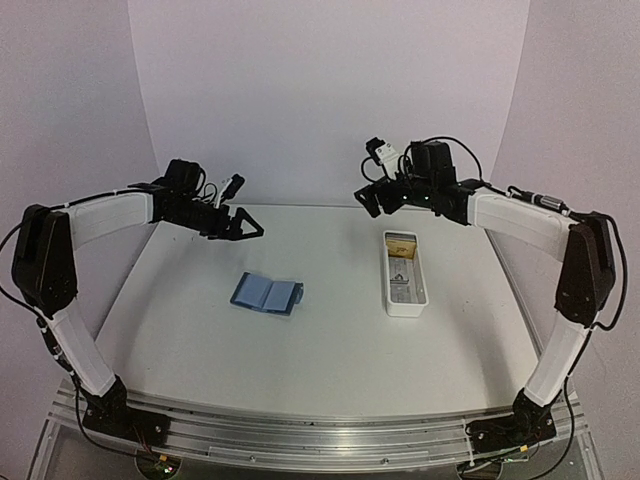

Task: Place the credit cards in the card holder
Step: Pick up the credit card from the storage box.

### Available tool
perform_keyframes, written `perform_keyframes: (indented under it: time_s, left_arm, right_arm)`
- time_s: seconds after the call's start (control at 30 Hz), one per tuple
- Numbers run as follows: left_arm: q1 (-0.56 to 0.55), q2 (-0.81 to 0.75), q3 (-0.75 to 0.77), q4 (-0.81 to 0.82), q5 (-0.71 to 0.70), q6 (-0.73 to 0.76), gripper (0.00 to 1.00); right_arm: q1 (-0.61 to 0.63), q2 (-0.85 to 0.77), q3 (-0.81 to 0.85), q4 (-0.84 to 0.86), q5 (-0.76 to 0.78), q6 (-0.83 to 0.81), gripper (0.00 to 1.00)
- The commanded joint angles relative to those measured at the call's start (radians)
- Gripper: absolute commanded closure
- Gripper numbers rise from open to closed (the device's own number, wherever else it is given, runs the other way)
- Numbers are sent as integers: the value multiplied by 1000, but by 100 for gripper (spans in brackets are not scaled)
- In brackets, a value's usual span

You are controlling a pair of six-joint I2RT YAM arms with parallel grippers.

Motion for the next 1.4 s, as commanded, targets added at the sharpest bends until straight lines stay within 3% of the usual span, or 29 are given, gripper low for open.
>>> perform_keyframes:
  time_s: [0.0, 0.1, 0.3, 0.53, 1.03, 1.37]
  left_arm:
    - [5, -34, -46, 193, 37, 41, 1]
    - [5, -17, -78, 319, 29, 37, 1]
    - [4, -28, -160, 522, 30, 198, 0]
    - [4, 37, -179, 627, 5, 207, 0]
    - [4, 73, -223, 664, -22, 134, 1]
    - [4, 83, -220, 667, -28, 119, 1]
  right_arm:
    - [-72, 28, -48, -25, 118, -427, 2]
    - [-116, 51, -65, -25, 66, -651, 2]
    - [-178, 100, -64, -26, -47, -880, 8]
    - [-178, 183, -109, -25, -81, -1076, 10]
    - [-177, 305, -35, -26, -7, -1114, 40]
    - [-177, 371, 18, -22, 55, -1172, 46]
